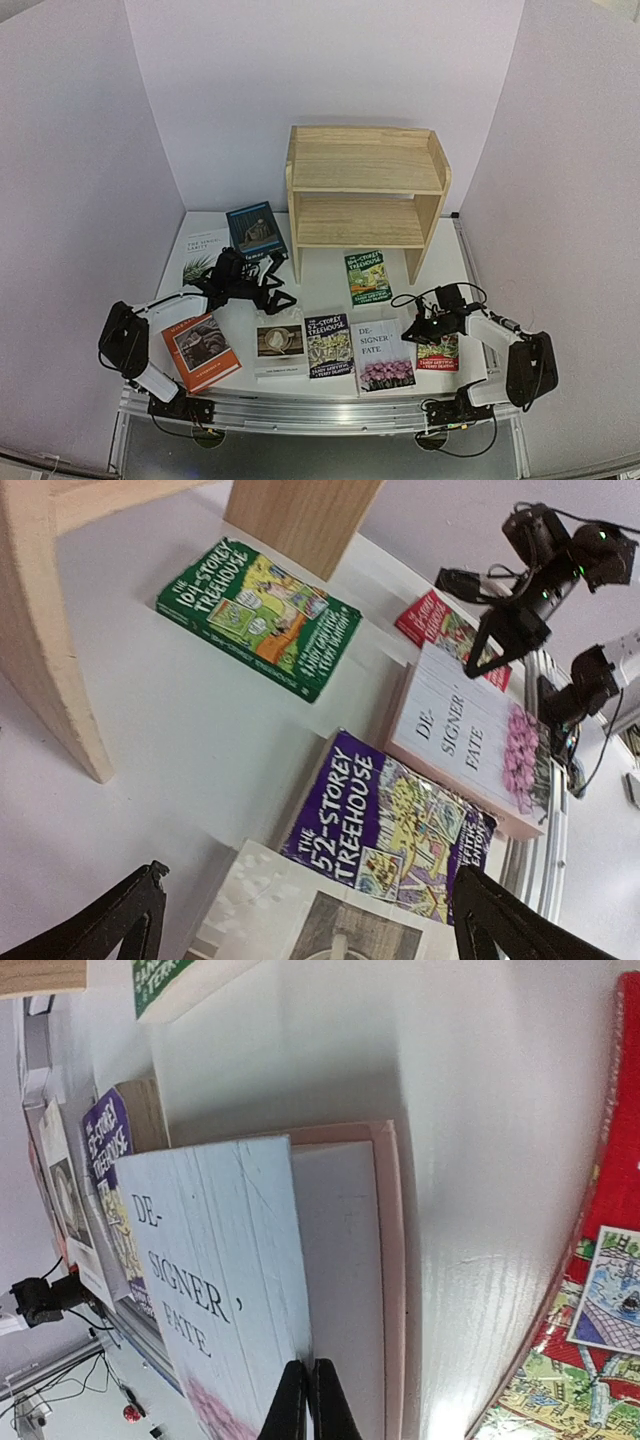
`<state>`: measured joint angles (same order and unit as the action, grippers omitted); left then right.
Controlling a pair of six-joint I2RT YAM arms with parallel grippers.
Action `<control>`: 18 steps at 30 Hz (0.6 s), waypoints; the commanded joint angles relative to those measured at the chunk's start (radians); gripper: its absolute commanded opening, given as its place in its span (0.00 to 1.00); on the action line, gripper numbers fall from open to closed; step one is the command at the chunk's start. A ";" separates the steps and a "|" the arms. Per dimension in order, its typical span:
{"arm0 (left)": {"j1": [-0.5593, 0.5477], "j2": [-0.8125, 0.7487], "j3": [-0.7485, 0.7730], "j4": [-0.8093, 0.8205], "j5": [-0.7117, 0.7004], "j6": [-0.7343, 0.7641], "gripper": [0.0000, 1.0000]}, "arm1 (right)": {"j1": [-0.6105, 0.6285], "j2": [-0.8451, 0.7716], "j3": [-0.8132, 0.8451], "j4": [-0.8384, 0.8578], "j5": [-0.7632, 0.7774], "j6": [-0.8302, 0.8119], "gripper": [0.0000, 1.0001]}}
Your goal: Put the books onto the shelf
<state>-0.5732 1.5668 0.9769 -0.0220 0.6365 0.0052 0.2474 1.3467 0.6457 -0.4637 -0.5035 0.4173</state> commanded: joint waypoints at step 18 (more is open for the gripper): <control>-0.186 0.438 0.648 -0.236 0.332 0.064 1.00 | 0.003 -0.418 0.167 -0.057 -0.150 -0.312 0.00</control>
<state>-0.7332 1.9413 1.5334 -0.3467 0.9009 0.0632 0.2478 0.9574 0.7670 -0.4905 -0.6179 0.1839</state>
